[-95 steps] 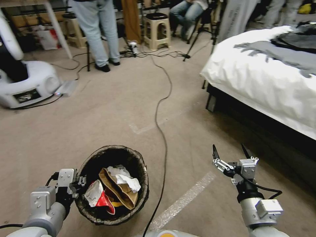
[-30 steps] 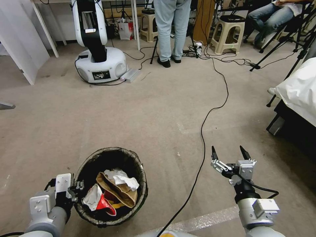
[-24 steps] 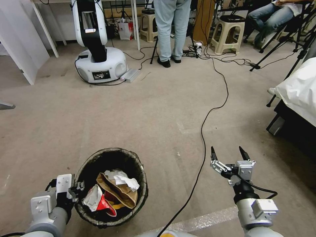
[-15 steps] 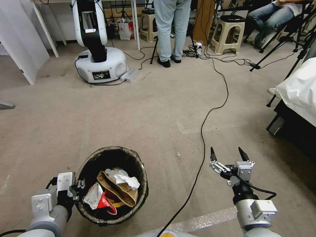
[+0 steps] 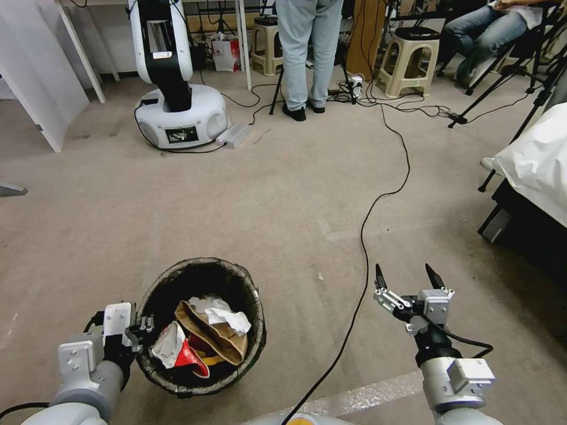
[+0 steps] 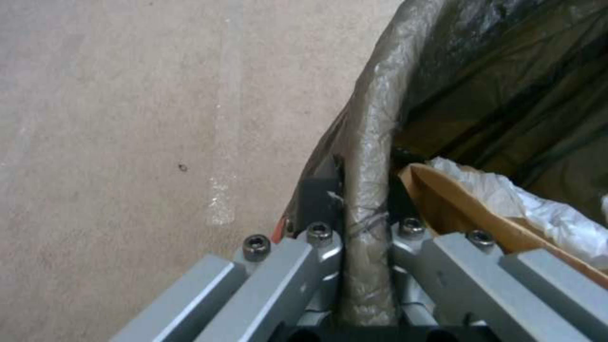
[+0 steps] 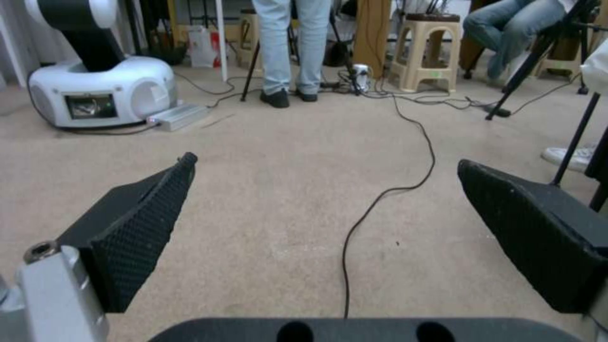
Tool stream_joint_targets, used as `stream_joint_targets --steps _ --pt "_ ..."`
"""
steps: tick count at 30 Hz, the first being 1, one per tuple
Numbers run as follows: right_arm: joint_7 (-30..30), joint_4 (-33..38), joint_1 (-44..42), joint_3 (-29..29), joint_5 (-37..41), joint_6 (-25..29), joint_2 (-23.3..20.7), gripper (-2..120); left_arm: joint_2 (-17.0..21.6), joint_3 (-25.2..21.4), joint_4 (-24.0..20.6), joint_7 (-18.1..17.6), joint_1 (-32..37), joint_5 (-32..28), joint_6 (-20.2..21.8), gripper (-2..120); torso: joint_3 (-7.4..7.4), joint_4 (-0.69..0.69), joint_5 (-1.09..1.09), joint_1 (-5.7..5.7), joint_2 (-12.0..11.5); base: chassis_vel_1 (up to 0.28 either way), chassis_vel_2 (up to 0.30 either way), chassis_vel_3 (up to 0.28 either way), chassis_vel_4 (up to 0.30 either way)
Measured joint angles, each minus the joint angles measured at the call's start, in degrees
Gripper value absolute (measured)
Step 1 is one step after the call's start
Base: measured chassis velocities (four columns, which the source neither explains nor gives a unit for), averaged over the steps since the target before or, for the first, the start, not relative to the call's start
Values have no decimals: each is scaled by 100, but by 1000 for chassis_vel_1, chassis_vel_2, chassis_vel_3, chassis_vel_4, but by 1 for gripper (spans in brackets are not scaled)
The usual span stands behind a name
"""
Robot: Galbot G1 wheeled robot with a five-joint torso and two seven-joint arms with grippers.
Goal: Pick up the trash bin, then pick up the garbage from the floor and place it into the trash bin.
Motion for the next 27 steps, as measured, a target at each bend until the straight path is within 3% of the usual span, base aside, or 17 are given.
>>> stream_joint_targets --steps 19,27 --pt "-19 -52 174 -172 34 -130 -45 100 124 -2 -41 28 35 5 -3 1 0 0 0 0 0 0 0 0 0" --pt "-15 -47 321 -297 30 -278 -45 100 136 66 242 190 9 57 -4 1 0 0 0 0 0 0 0 0 0"
